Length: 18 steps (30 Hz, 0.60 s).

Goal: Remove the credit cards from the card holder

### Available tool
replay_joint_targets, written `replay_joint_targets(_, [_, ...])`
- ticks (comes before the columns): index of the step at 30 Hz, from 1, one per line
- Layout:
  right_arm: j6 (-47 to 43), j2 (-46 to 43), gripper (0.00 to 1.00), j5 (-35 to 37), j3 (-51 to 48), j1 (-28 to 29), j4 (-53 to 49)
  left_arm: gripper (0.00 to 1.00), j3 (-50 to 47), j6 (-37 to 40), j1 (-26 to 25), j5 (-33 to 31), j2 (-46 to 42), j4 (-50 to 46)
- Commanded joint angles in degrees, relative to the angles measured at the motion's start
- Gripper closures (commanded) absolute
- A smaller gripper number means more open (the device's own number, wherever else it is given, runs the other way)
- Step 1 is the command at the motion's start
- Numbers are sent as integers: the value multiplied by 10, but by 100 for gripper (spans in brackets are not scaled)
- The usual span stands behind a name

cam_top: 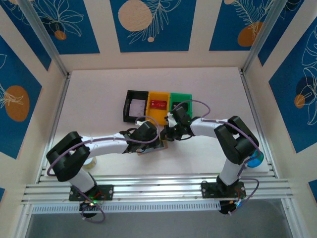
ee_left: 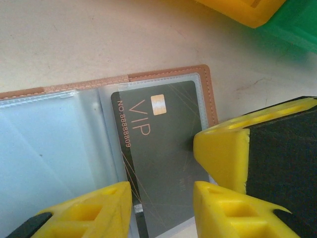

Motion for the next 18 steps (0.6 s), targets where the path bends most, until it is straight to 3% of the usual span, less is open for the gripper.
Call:
replay_joint_targets(1, [-7,10,100,2,12,4,-16,62,-8,14,5,-9,14,6])
replay_joint_targets(18, [-8,8,100,3,13,5,-18,66,-2,18,6,-26,36,2])
